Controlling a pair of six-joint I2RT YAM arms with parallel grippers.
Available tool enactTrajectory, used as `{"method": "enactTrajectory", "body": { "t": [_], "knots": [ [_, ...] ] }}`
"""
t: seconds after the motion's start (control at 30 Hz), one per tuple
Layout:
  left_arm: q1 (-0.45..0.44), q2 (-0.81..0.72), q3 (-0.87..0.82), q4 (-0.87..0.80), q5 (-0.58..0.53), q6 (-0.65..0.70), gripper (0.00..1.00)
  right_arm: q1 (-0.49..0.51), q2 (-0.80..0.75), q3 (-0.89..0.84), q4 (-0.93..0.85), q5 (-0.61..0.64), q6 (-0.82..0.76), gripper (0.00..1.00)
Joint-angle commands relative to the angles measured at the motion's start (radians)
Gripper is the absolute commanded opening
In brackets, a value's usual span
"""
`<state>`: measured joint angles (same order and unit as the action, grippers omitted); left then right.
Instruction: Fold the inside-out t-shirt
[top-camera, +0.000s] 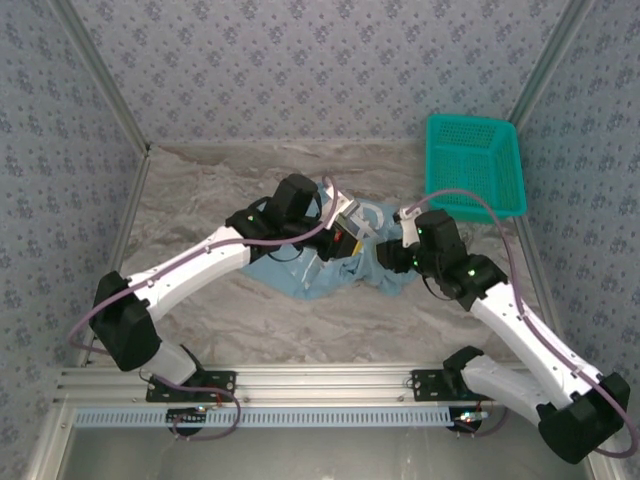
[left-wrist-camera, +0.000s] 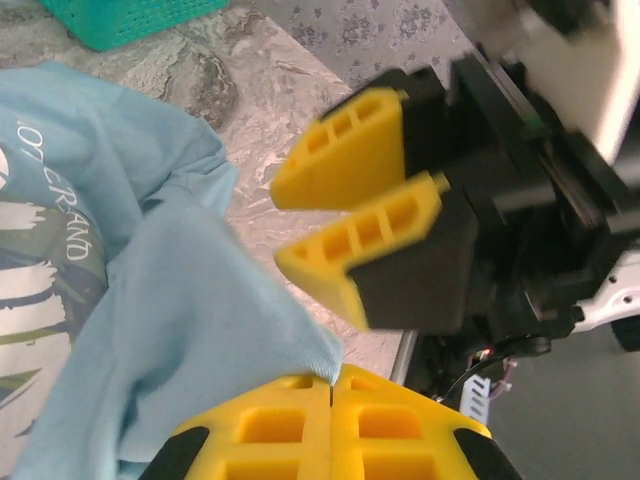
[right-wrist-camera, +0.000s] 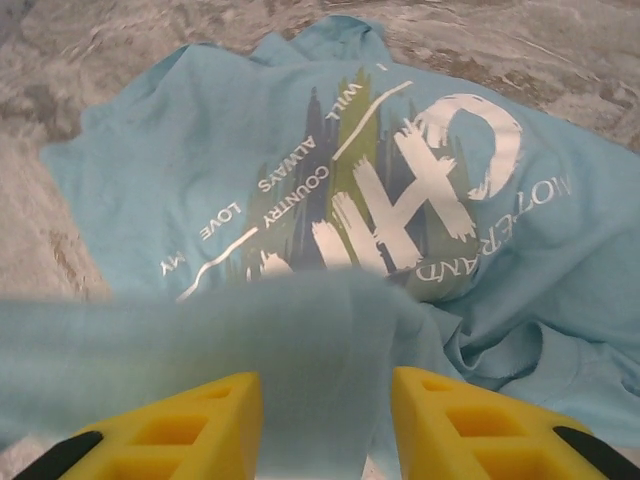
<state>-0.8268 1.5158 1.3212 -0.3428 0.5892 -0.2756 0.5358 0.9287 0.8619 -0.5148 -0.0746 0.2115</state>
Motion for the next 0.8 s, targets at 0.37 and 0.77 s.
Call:
{"method": "enactTrajectory", "body": {
  "t": [0.37, 0.77],
  "knots": [
    [0.033, 0.038, 0.100, -0.120, 0.157, -0.047, 0.00, 0.033, -0.117, -0.120, 0.227, -0.296, -0.193, 0.58],
    [0.072, 0.037, 0.087, -0.053, 0.155, -0.077, 0.00, 0.015, 0.012, -0.164, 0.426, -0.395, -0.145, 0.09]
  ]
}}
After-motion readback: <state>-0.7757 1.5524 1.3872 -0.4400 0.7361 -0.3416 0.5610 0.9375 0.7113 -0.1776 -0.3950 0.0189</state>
